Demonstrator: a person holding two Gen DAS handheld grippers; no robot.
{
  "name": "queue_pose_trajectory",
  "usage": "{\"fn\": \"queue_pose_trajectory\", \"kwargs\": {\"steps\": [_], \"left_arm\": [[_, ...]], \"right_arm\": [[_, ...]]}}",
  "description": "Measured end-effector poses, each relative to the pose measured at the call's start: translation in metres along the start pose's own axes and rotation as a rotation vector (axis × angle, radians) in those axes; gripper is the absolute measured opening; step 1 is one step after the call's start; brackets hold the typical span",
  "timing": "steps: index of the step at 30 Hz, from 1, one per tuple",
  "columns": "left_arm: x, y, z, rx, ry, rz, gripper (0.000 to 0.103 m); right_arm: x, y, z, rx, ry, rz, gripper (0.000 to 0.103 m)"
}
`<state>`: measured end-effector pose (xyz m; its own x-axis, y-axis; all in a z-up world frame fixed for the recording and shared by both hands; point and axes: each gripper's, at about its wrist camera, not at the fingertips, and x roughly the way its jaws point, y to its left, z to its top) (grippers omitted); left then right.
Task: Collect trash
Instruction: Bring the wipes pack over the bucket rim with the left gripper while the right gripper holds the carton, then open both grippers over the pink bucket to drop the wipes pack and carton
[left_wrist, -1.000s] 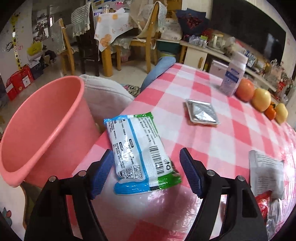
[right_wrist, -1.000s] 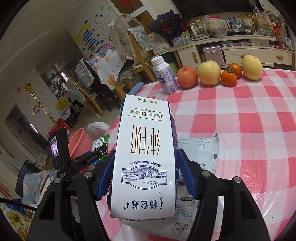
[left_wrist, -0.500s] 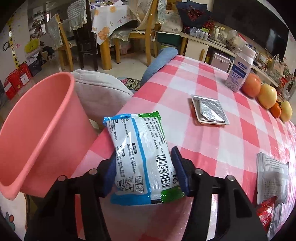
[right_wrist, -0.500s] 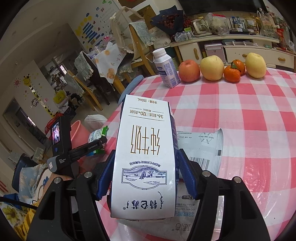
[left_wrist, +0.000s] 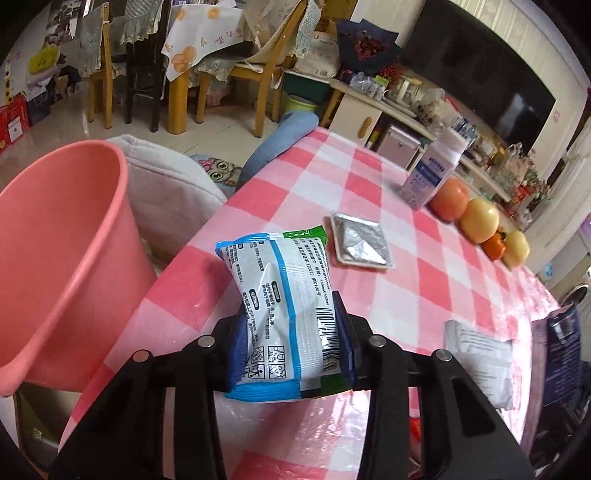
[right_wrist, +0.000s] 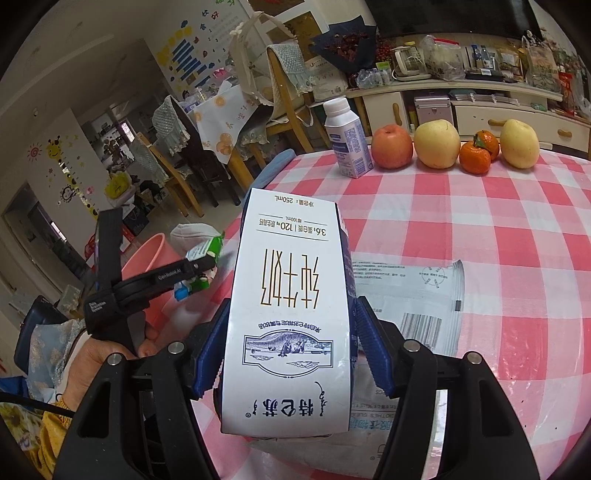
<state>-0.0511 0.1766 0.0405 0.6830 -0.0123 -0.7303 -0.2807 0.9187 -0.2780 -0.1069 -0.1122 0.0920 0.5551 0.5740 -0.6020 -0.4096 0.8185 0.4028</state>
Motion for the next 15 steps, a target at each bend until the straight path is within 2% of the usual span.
{"fn": "queue_pose_trajectory", "kwargs": {"steps": [8,15], "left_arm": [[-0.042,0.016,0.021,-0.066,-0.104,-0.074,0.042],[-0.078,0.057,0.038,-0.155,-0.191,-0.034,0.042]], "right_arm": [[0.01,0.026,0.01,-0.015,0.007,0.04,0.066],[0.028,0.083,0.025,-0.085,0.021,0.11,0.066]]}}
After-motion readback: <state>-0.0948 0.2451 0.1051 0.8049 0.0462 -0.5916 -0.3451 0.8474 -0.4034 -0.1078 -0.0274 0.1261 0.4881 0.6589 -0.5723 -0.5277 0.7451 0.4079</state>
